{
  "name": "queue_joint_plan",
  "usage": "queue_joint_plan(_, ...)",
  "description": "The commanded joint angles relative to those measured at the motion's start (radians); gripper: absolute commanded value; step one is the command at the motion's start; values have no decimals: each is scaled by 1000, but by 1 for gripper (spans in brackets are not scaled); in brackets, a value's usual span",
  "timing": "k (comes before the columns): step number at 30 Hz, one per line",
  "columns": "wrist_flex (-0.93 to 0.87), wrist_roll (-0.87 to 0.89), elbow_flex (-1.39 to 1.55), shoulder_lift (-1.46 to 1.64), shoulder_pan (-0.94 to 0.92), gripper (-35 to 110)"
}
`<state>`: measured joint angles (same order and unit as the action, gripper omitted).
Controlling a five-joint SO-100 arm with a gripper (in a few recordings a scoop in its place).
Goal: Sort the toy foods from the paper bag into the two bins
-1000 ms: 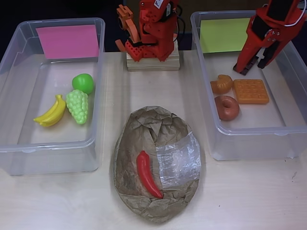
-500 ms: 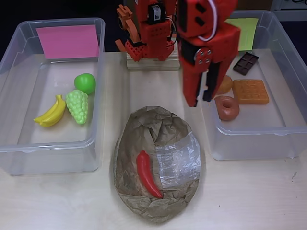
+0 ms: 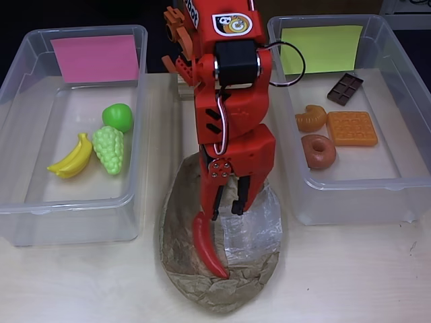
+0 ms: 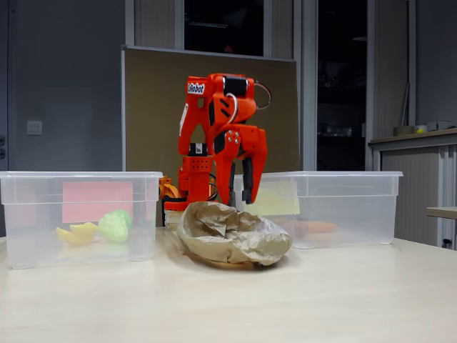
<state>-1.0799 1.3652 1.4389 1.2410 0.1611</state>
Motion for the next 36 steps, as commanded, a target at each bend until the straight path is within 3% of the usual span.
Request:
queue_joint_plan(1,51,18,-35,-44,0,24)
queue_joint_plan(19,133,25,-117,-285,-43,31)
queue_joint_plan(36,72,-14,-204,-342,-54,1)
